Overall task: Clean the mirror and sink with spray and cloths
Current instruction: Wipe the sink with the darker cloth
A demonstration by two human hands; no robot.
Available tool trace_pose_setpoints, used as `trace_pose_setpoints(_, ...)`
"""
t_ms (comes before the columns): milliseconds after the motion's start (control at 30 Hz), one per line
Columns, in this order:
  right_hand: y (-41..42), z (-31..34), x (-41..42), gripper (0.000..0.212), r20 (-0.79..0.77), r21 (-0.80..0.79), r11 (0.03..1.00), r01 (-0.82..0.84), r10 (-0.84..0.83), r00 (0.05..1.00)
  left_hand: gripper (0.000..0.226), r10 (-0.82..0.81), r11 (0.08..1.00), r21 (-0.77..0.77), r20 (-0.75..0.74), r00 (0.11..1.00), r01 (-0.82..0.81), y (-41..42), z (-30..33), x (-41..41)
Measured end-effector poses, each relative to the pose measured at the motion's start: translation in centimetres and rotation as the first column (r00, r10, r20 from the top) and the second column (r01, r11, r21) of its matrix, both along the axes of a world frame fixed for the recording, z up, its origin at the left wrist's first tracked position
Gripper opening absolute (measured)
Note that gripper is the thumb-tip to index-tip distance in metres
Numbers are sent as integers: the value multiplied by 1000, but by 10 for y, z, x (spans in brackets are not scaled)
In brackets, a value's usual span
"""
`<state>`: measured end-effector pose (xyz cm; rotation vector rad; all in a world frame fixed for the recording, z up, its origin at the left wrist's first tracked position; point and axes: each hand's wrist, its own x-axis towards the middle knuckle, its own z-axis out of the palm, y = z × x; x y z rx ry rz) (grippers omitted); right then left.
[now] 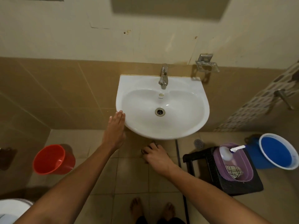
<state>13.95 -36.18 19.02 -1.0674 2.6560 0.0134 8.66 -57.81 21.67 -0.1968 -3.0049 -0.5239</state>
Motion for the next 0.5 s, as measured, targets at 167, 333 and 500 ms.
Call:
trace_pose_setpoints(167, 16, 37, 7, 29, 724, -419, 433, 798, -371, 581, 70, -58, 998, 19, -14, 998, 59, 7, 3, -7)
trace_pose_setpoints(333, 64, 63, -4, 22, 979, -202, -298, 933, -30, 202, 70, -145, 989, 0, -13, 989, 145, 36, 5, -20)
trace_pose_setpoints(500, 124, 76, -4, 71, 943, -63, -524, 849, 246, 222, 71, -271, 961, -64, -34, 962, 268, 90, 4, -40)
